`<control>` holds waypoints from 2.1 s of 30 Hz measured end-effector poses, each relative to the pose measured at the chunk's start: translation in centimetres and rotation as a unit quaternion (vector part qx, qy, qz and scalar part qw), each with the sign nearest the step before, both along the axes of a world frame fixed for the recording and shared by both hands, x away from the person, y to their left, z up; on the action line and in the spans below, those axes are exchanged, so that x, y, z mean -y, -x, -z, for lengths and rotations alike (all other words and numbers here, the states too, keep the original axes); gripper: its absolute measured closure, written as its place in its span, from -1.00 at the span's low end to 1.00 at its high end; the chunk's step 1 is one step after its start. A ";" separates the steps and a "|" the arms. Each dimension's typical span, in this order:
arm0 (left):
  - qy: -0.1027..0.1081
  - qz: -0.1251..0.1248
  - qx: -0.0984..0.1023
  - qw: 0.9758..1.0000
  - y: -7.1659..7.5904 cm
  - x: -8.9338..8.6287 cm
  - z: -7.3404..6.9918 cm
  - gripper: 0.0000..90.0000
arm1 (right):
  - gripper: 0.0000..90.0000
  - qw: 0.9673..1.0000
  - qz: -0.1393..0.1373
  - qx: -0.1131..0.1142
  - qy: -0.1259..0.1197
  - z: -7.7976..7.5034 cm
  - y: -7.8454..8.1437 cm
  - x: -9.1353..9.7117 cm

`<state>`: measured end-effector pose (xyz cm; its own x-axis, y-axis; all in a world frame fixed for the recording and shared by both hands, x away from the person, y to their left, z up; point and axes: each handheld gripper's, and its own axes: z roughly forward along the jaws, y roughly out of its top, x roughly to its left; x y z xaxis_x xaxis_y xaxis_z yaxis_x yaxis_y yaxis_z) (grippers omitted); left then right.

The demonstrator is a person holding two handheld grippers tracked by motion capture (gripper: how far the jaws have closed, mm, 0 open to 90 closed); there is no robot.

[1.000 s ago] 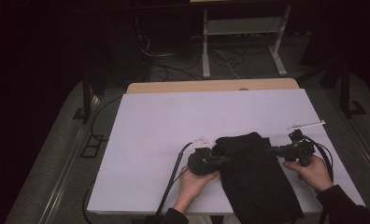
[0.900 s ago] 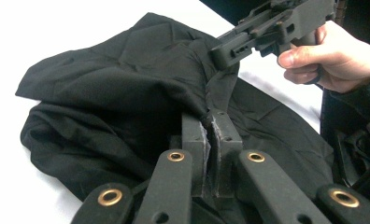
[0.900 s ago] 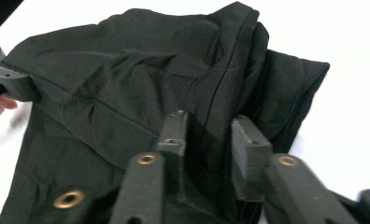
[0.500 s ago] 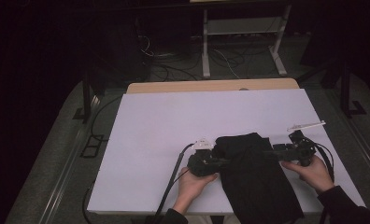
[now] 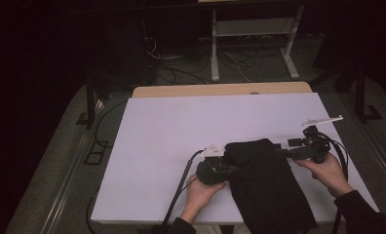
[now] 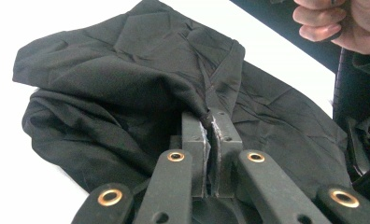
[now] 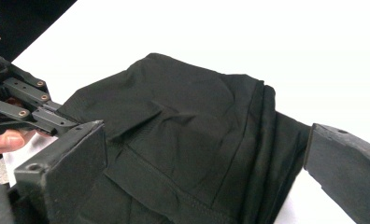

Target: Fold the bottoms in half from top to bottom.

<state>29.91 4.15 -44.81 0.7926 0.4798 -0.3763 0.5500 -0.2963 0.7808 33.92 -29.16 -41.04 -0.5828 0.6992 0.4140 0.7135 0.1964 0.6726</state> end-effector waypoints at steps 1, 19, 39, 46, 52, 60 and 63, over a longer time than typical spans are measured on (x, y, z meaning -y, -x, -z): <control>0.000 -0.001 0.000 1.000 0.0 0.0 0.0 0.89 | -1.00 1.000 0.000 0.001 0.004 -0.1 -0.1 -0.1; 0.003 -0.002 -0.001 1.000 -0.1 -0.4 -0.1 0.89 | -1.00 0.998 -0.032 0.029 0.039 -2.6 -2.2 -3.0; 0.000 -0.002 0.000 1.000 -0.1 -0.5 -0.1 0.89 | -1.00 1.000 -0.007 -0.001 0.025 -0.3 -5.5 -1.7; -0.003 0.001 -0.003 1.000 -0.1 -0.5 0.1 0.89 | -1.00 0.999 -0.007 -0.019 0.024 0.9 -6.0 -1.8; -0.003 0.001 -0.003 1.000 0.1 -0.5 0.3 0.89 | -1.00 0.999 -0.005 -0.032 0.025 1.8 -6.5 -2.0; -0.002 0.000 -0.003 1.000 0.0 -0.5 0.4 0.89 | -0.88 0.999 -0.015 -0.044 0.025 2.9 -6.6 -2.7; -0.002 0.001 -0.004 1.000 0.0 -0.5 0.4 0.89 | -0.83 0.998 -0.015 -0.051 0.029 3.3 -6.6 -2.9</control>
